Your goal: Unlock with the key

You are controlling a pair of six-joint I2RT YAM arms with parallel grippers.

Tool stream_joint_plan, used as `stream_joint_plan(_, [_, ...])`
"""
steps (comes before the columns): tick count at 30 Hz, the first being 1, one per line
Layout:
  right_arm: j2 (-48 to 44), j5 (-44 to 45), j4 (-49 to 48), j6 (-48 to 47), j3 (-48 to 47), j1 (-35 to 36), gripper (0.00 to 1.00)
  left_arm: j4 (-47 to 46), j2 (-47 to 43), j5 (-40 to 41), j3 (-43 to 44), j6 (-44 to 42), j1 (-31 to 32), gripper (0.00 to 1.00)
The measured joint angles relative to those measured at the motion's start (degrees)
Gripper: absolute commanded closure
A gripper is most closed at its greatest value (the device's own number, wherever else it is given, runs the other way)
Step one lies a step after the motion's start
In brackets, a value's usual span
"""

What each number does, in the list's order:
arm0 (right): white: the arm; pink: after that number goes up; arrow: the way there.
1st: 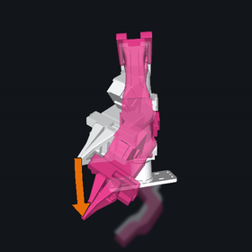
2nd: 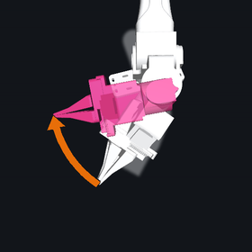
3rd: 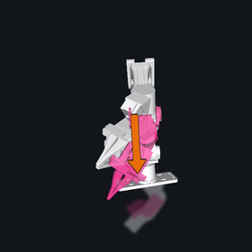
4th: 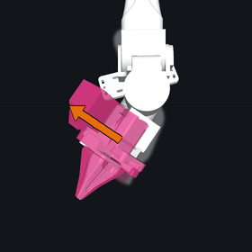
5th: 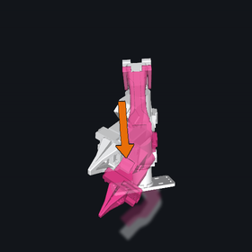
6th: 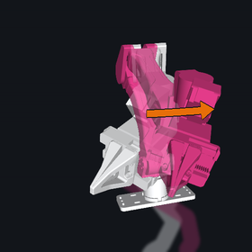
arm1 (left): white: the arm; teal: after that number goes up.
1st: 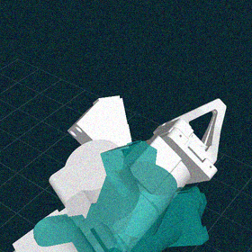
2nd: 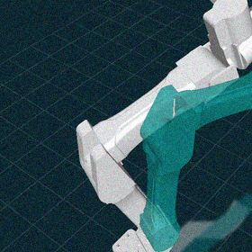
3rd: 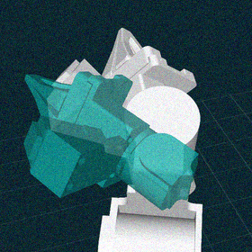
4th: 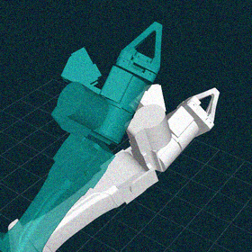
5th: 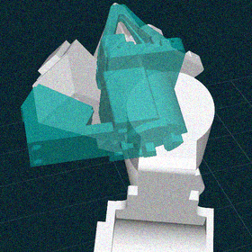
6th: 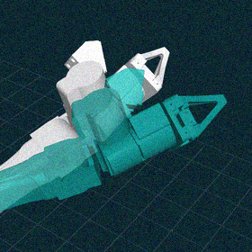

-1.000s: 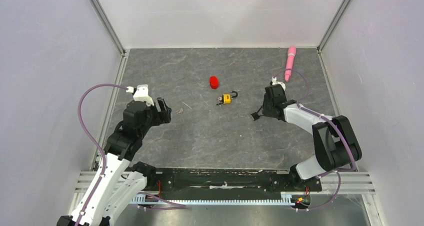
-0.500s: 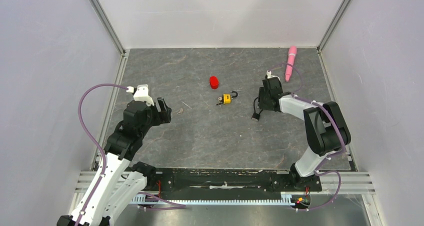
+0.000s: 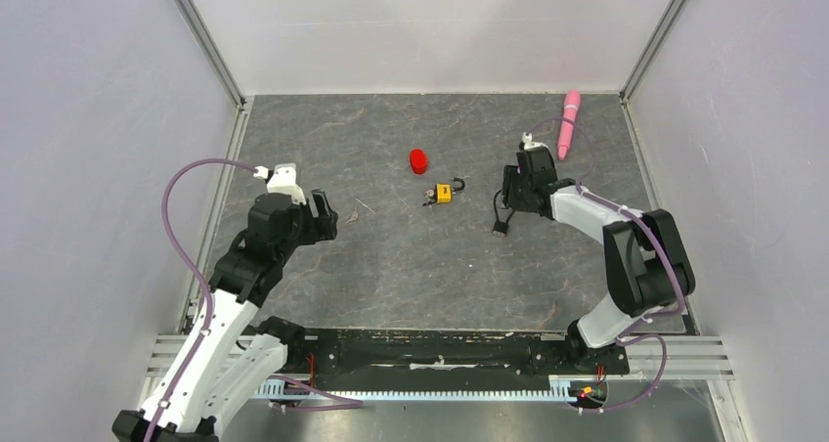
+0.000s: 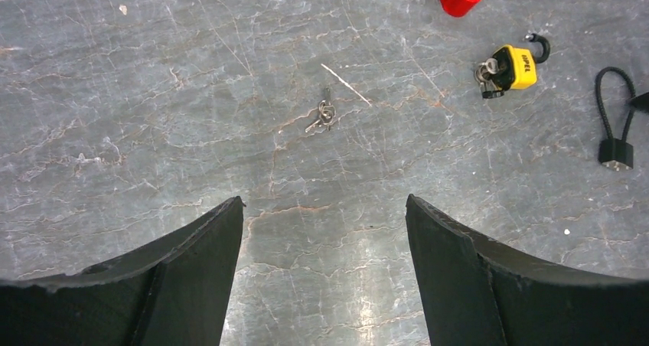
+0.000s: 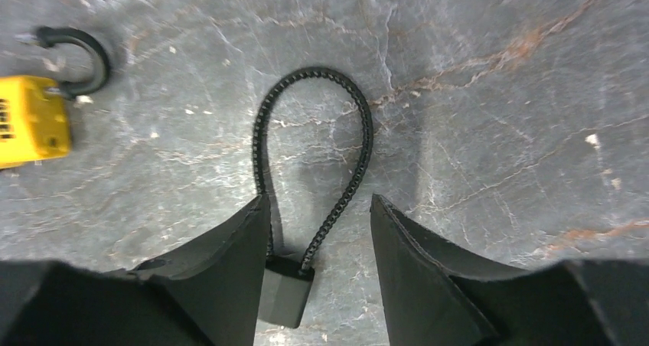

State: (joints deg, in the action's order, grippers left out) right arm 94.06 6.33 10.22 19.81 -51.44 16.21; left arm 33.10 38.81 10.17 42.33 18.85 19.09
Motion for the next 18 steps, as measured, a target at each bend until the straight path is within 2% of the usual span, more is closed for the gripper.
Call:
stream_joint_plan(4, [-5.03, 0.09, 0.09, -0.13, 0.04, 0.0, 0.36, 0.02, 4.2, -0.31, 0.02, 0.02, 0.0, 0.18])
stream_joint_plan(10, [-15.32, -0.37, -3.67, -0.42, 3.87, -0.02, 0.32, 0.92, 14.14, -1.73, 0.72, 0.11, 0.0, 0.18])
stream_joint_plan(18, [-27.08, -5.66, -13.22, 0.13, 18.18, 0.0, 0.31, 0.96, 30.86, -3.32, 8.57, 1.16, 0.0, 0.34])
